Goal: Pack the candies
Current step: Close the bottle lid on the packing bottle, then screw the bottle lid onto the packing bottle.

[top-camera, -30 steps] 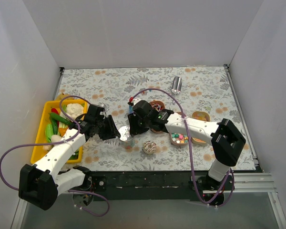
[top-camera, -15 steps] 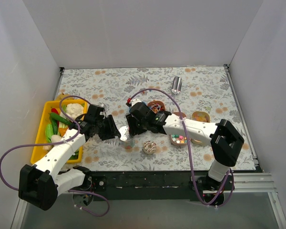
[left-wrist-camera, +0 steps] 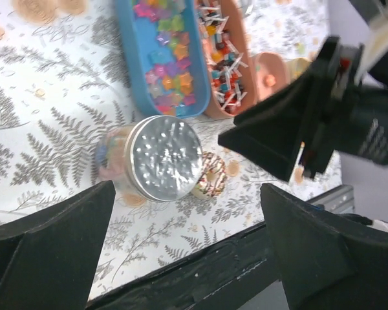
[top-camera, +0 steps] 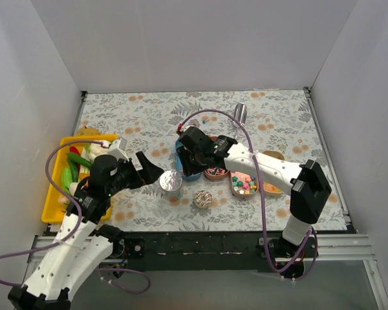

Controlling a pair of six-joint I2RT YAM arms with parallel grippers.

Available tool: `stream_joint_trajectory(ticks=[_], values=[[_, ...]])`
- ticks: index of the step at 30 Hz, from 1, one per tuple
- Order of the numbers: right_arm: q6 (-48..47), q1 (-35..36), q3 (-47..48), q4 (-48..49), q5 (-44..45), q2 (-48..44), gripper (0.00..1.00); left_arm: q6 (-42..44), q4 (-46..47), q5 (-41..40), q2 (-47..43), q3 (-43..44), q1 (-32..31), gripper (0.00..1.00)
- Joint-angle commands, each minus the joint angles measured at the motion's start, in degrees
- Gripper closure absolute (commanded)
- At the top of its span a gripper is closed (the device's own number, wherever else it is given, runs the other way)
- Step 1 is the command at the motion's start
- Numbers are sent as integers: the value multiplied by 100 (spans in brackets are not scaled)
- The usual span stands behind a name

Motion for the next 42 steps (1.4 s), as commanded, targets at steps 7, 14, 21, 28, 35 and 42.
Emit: stream_joint_trajectory(ticks=[7, 14, 21, 28, 35, 42], values=[[86, -645, 421, -310, -809, -204, 51, -275, 907, 39, -427, -731, -59, 2], [77, -794, 122, -258, -897, -327, 52, -40, 1803, -1242, 487, -748, -1516, 2], [34, -882, 104, -266, -1099, -345, 52, -433, 1682, -5233, 841, -845, -4557, 2], [-116, -1005, 122, -363, -1161, -309, 52, -3965, -617, -7371, 1893, -608, -5780, 2], [-221, -1093, 104, -442, -1249, -274, 53, -6765, -2500, -7635, 3275, -791, -6132, 2], [-336, -1120, 244, -556, -1363, -143, 53, -5331, -732, -7953, 2012, -1916, -6132, 2]])
